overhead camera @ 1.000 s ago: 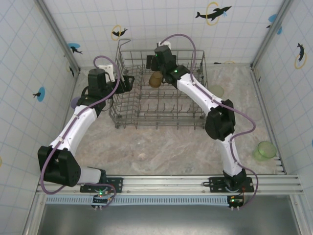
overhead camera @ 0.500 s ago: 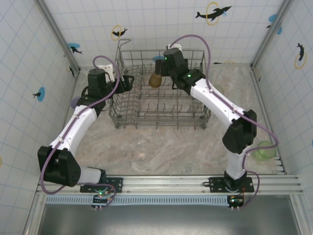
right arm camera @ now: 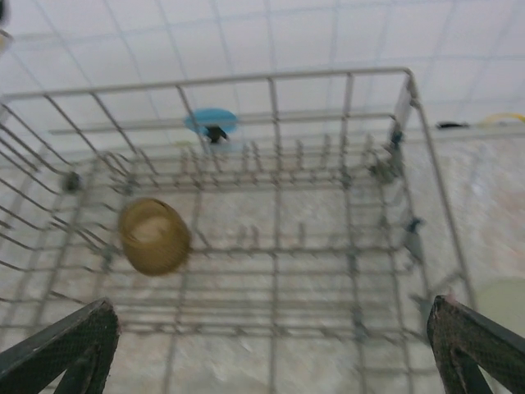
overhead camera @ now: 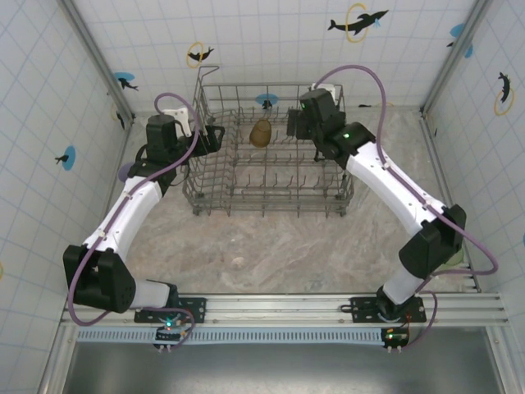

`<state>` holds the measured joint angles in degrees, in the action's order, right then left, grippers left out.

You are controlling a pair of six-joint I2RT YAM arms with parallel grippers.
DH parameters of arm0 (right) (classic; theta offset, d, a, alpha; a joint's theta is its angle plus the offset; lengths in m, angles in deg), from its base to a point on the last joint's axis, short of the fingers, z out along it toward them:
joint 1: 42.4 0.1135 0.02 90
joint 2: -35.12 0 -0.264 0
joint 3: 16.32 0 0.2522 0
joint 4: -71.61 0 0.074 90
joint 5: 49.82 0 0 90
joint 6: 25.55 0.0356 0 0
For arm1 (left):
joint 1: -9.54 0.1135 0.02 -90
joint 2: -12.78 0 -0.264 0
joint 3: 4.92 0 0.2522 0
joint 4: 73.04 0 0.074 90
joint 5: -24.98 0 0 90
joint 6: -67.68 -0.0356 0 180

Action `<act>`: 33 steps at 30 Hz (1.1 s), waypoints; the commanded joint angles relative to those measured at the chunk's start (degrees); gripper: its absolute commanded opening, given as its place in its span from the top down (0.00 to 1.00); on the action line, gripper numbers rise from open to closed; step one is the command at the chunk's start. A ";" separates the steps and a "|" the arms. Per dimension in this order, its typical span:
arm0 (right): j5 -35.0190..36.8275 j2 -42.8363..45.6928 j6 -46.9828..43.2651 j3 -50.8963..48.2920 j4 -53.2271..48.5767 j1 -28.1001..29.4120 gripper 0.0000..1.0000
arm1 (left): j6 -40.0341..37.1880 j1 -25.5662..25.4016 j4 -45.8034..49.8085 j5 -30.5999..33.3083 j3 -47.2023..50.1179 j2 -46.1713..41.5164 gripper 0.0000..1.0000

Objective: Load the cups into the dish rack

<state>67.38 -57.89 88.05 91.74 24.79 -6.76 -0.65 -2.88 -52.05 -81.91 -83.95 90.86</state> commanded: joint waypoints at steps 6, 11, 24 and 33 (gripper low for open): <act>-3.00 9.79 3.64 -12.41 -1.36 -6.76 0.00 | 0.64 0.39 1.70 0.96 1.64 0.04 0.02; -6.06 13.44 5.43 -18.17 0.04 -11.51 0.00 | 0.89 0.39 1.61 0.95 1.84 0.55 0.02; -16.76 15.14 6.38 -27.82 4.28 -25.16 0.00 | 2.54 0.39 0.96 -4.18 1.64 2.17 0.03; -22.26 11.01 5.85 -29.20 6.12 -31.58 0.01 | 2.49 0.35 0.63 -3.48 1.95 0.78 0.02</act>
<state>48.23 -45.06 93.97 64.29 28.35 -37.55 0.22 -2.60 -54.02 -83.65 -83.52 91.19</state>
